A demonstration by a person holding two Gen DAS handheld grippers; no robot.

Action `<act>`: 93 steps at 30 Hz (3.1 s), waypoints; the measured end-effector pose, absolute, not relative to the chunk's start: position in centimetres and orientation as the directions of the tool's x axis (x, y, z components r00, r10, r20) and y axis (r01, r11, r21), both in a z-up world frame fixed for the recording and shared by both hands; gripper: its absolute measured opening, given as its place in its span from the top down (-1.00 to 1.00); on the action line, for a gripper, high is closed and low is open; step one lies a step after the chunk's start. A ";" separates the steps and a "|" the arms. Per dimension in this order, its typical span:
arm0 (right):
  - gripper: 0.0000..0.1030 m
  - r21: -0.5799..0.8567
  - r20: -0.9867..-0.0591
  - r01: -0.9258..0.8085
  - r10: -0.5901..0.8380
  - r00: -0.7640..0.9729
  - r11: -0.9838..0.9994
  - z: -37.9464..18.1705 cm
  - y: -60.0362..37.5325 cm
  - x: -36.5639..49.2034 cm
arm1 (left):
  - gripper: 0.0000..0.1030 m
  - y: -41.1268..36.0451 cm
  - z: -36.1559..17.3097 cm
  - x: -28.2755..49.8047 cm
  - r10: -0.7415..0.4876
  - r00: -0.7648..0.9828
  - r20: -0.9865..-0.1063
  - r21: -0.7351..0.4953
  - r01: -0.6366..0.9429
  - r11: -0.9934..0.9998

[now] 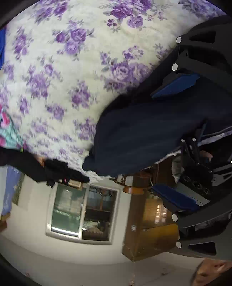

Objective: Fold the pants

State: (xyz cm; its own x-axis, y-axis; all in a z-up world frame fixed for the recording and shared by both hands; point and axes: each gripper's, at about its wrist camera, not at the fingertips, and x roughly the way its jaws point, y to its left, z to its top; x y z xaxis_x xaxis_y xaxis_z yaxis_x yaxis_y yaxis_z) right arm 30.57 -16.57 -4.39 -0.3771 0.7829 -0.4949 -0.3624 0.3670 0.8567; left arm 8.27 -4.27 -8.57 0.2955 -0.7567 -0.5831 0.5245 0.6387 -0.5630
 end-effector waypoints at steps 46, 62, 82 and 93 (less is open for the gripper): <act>-0.93 0.971 -0.236 -0.089 0.946 -0.222 0.221 -8.7 -15.2 33.7 | -0.73 -5.1 -8.5 7.9 -0.765 0.307 -0.566 -0.525 0.582 0.621; -0.93 0.660 -0.687 -0.547 0.709 -0.160 0.516 -2.5 -22.7 21.4 | -0.73 -4.9 -8.7 8.0 -0.774 0.303 -0.556 -0.523 0.596 0.609; -0.93 0.766 -0.638 -0.356 0.701 -0.317 0.536 -8.1 -20.5 31.5 | -0.83 -5.5 -8.5 7.9 -0.767 0.300 -0.567 -0.505 0.608 0.612; -0.93 0.980 -0.198 -0.102 0.903 -0.381 0.172 -10.2 -15.3 33.6 | -0.89 -5.6 -8.5 7.9 -0.767 0.301 -0.567 -0.504 0.610 0.612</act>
